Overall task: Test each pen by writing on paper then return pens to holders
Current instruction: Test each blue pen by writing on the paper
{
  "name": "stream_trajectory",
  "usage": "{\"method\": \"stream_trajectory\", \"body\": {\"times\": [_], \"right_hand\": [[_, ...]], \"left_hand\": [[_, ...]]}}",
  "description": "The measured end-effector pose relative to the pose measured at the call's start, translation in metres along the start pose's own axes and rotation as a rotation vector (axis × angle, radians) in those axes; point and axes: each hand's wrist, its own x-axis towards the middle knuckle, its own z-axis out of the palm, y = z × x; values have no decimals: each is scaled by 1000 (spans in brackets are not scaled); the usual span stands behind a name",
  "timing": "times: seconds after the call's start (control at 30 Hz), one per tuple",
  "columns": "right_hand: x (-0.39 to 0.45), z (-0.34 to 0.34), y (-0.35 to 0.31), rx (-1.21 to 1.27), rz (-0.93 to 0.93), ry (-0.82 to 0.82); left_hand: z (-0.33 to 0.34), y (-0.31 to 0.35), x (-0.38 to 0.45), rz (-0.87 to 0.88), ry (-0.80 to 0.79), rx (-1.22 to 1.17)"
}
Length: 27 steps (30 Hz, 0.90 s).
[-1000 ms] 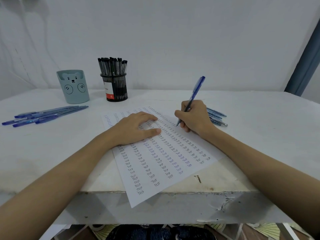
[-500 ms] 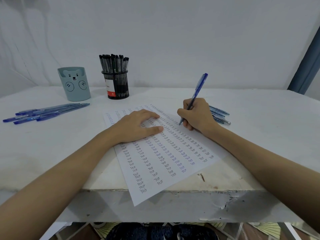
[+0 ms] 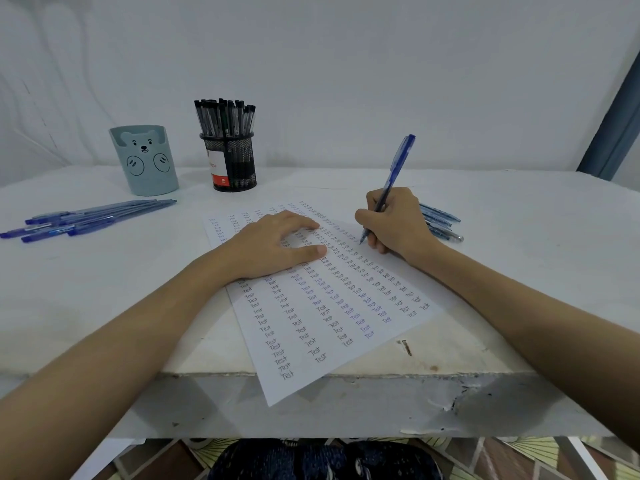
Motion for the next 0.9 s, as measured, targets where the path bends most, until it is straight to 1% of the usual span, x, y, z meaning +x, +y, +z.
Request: {"method": "stream_trajectory", "body": {"times": [0.43,0.57,0.73,0.9], "right_hand": [[2,-1,2,-4,2,25],[3,-1,3,30,7,39],[2,0,3,-22,0,38],[2,0,3,-7,3,44]], "left_hand": [[0,0,0,-10,-6,-6],[0,1,0,-2,-5,1],[0,2,-1,1,-7,-6],[0,3,-1,-7,-5,-2]]}}
